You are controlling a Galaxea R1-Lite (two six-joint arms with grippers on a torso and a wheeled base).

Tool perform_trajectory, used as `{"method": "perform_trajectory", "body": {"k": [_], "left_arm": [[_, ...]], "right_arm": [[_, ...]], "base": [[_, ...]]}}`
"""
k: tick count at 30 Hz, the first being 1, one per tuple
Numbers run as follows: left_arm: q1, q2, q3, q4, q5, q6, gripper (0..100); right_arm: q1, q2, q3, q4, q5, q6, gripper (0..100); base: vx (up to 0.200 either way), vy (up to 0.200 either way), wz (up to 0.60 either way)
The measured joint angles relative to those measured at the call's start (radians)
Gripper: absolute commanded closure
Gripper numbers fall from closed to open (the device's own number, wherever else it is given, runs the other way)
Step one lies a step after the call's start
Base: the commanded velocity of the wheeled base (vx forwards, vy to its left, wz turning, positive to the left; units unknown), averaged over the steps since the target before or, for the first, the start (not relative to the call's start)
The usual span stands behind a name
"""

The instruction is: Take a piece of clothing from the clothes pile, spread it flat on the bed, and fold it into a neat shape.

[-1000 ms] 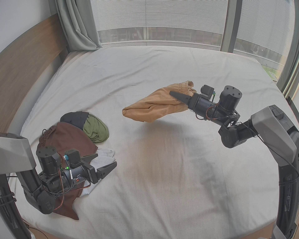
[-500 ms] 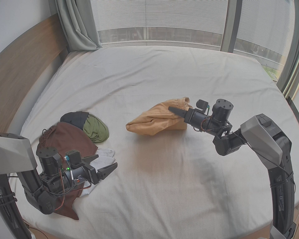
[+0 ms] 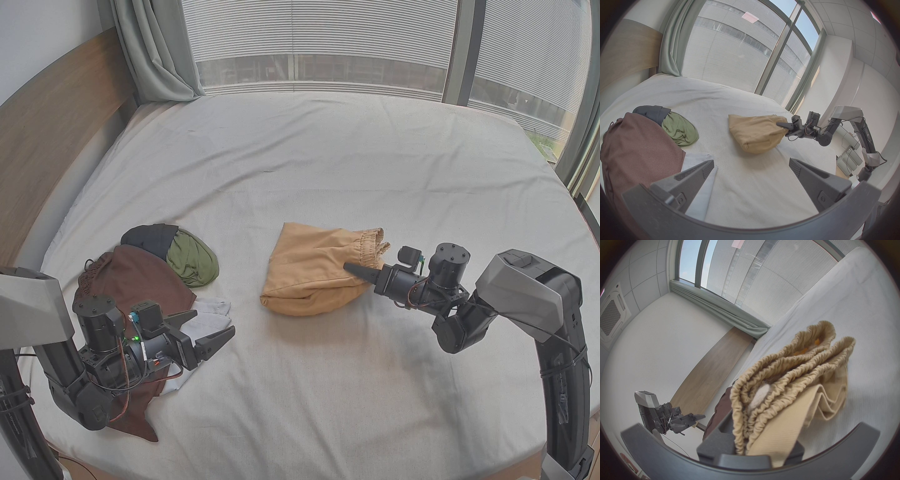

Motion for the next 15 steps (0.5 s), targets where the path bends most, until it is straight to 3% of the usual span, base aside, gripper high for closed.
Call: {"method": "perform_trajectory", "body": {"k": [15], "left_arm": [[0.001, -0.003, -0.001, 0.000, 0.000, 0.001, 0]], "right_arm": [[0.004, 0.078, 0.113, -0.131, -0.038, 0.002, 100]], "base": [[0.000, 0.000, 0.00]]}}
